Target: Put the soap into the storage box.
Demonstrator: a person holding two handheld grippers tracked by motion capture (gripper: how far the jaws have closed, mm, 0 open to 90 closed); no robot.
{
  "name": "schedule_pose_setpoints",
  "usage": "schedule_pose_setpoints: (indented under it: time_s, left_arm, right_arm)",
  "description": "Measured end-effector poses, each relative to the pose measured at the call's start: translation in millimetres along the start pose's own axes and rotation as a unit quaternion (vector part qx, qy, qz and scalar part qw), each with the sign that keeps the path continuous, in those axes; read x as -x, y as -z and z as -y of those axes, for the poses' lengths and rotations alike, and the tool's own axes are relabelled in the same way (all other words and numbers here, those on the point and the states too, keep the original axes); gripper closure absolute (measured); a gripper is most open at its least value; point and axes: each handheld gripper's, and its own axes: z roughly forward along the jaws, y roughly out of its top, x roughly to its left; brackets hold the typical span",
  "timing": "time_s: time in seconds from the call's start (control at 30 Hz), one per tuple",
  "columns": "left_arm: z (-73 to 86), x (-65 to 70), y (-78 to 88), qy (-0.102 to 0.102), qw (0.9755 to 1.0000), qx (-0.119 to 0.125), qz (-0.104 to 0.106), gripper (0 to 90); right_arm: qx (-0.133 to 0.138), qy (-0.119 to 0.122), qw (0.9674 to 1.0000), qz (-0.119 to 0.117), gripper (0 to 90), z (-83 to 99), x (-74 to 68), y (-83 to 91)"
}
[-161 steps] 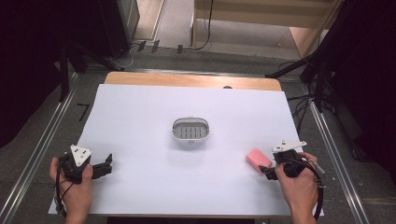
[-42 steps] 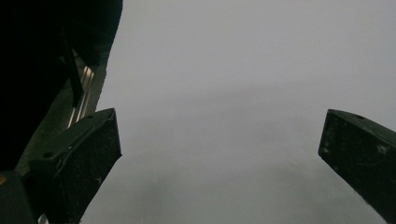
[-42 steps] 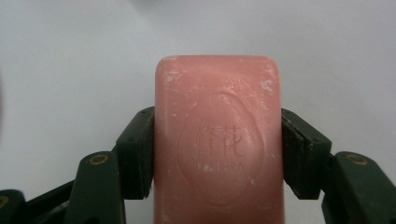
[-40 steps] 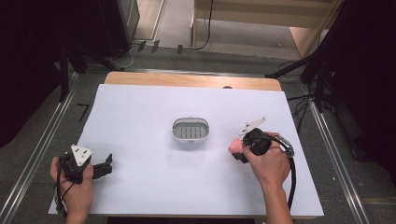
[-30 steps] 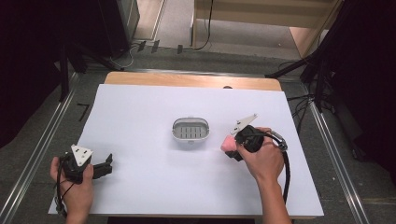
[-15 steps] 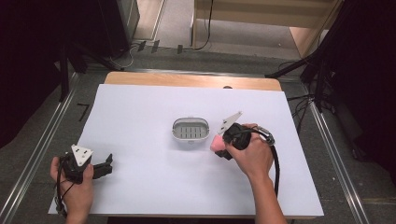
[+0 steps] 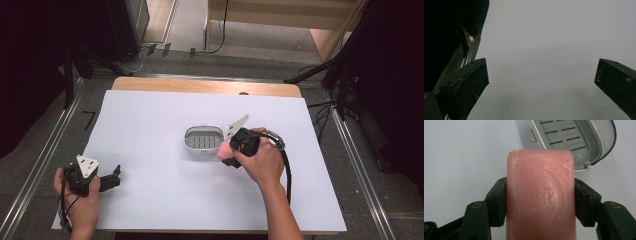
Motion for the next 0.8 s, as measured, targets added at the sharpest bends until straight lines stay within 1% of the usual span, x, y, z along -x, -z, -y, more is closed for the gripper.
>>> schedule_pose_setpoints:
  time_s: [0.1, 0.23, 0.3, 0.33, 0.4, 0.43, 0.47, 0.5, 0.53, 0.57, 0.6, 0.73, 0.8]
  left_arm:
    - [0.0, -0.1, 0.1, 0.001, 1.0, 0.0, 0.0, 0.0]
    - [-0.1, -0.1, -0.3, 0.0, 1.0, -0.001, 0.0, 0.0]
    - [-0.2, -0.2, -0.3, 0.001, 1.0, -0.002, 0.0, 0.0]
    - [-0.2, -0.3, -0.3, 0.001, 1.0, -0.002, 0.0, 0.0]
    - [-0.2, -0.3, -0.2, 0.001, 1.0, -0.002, 0.0, 0.0]
    - [-0.2, -0.2, -0.2, 0.001, 1.0, -0.002, 0.0, 0.0]
    - [-0.2, -0.2, -0.3, 0.001, 1.0, -0.002, 0.001, 0.0]
    - [-0.2, -0.3, -0.2, 0.001, 1.0, -0.002, 0.001, 0.0]
    - [-0.2, -0.4, -0.1, 0.001, 1.0, -0.002, 0.001, 0.0]
    - [-0.2, -0.5, -0.2, 0.001, 1.0, -0.002, 0.001, 0.0]
    - [-0.2, -0.5, -0.2, 0.001, 1.0, -0.002, 0.001, 0.0]
    - [-0.2, -0.5, -0.1, 0.001, 1.0, -0.002, 0.001, 0.0]
    - [-0.2, -0.6, -0.1, 0.001, 1.0, -0.002, 0.001, 0.0]
  right_arm:
    - [0.004, 0.007, 1.0, -0.004, 38.8, -5.5, 0.0, -0.5]
    - [0.0, 0.012, 0.9999, -0.01, 38.8, -13.2, -0.9, -0.9]
    - [0.0, 0.021, 0.9997, -0.012, 38.8, -17.1, -0.9, -1.9]
    - [-0.002, 0.021, 0.9997, -0.016, 38.8, -18.9, -1.3, -2.3]
    - [-0.002, 0.028, 0.9995, -0.015, 38.8, -23.0, -0.8, -3.1]
    - [0.001, 0.03, 0.9994, -0.015, 38.8, -24.8, -0.4, -3.4]
    - [0.001, 0.026, 0.9995, -0.019, 38.8, -26.5, -0.8, -3.2]
    - [0.006, 0.032, 0.9993, -0.02, 38.8, -28.6, 0.2, -3.7]
    - [0.008, 0.033, 0.9993, -0.018, 38.8, -29.8, 0.4, -3.9]
    - [0.005, 0.032, 0.9993, -0.021, 38.8, -31.5, 0.2, -4.1]
    - [0.005, 0.037, 0.999, -0.024, 38.8, -34.0, 1.0, -5.6]
    - [-0.003, 0.042, 0.9988, -0.025, 38.8, -40.4, 3.6, -10.7]
    - [-0.007, 0.04, 0.9988, -0.028, 38.8, -42.9, 5.4, -13.7]
